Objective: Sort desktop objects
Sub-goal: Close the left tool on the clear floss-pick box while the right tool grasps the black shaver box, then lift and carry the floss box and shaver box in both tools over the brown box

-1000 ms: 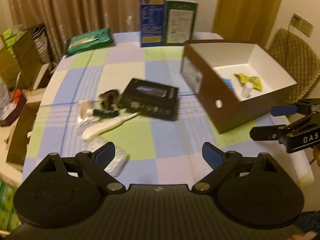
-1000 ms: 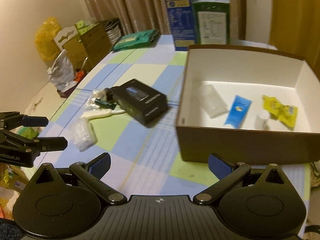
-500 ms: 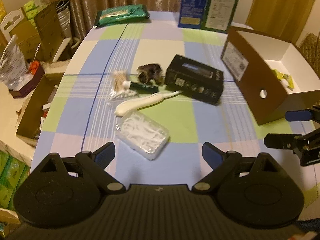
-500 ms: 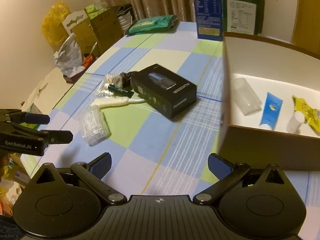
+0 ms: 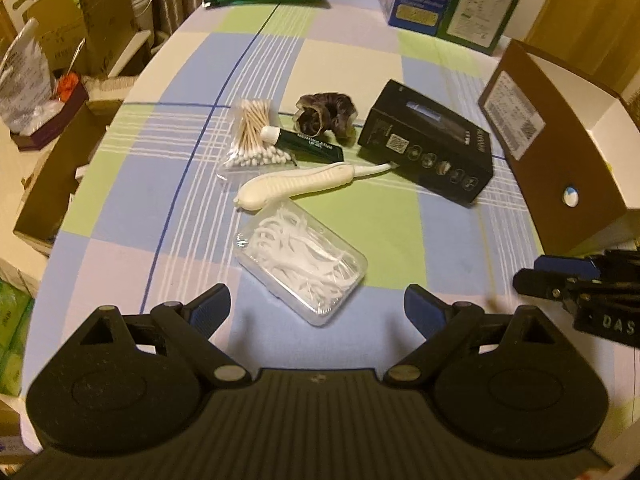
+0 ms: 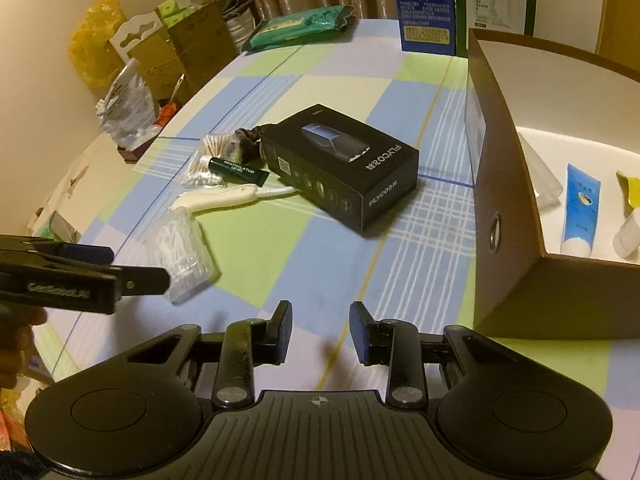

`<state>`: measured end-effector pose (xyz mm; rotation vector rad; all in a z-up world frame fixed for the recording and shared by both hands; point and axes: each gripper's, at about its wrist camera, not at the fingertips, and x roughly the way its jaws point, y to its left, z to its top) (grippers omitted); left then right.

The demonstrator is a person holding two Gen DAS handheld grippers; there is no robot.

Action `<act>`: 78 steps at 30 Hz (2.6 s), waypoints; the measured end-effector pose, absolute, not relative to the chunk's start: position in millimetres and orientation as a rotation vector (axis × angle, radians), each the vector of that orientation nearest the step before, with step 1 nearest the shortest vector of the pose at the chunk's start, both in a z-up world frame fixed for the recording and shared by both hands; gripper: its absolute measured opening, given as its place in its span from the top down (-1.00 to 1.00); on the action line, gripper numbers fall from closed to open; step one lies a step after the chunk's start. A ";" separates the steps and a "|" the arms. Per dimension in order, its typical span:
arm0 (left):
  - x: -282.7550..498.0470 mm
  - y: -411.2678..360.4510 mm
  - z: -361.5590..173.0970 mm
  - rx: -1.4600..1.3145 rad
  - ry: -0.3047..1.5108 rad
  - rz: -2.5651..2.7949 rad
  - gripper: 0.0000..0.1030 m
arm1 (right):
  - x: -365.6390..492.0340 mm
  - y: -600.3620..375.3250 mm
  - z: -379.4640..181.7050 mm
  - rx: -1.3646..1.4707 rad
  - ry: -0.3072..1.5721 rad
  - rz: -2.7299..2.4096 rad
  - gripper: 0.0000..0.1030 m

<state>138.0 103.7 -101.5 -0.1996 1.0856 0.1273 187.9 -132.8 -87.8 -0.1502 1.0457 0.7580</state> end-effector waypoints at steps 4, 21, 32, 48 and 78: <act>153.6 105.6 -111.0 -0.212 1.099 0.158 -0.79 | 193.3 -131.9 -88.9 -0.141 1.057 0.753 0.41; 180.4 130.2 -144.2 -0.215 1.113 0.203 -0.16 | 208.4 -104.7 -75.9 -0.283 0.988 0.857 -0.37; 159.6 170.7 -141.5 -0.209 1.105 0.255 -0.07 | 269.8 -62.2 -69.0 -0.514 0.898 1.082 -0.96; 154.1 182.8 -142.7 -0.198 1.096 0.313 -0.06 | 332.4 -3.4 -121.9 -0.725 1.016 1.207 -0.95; 148.0 149.2 -125.1 -0.116 1.060 0.219 0.00 | 256.9 -79.9 -55.7 -0.459 0.930 1.019 -0.52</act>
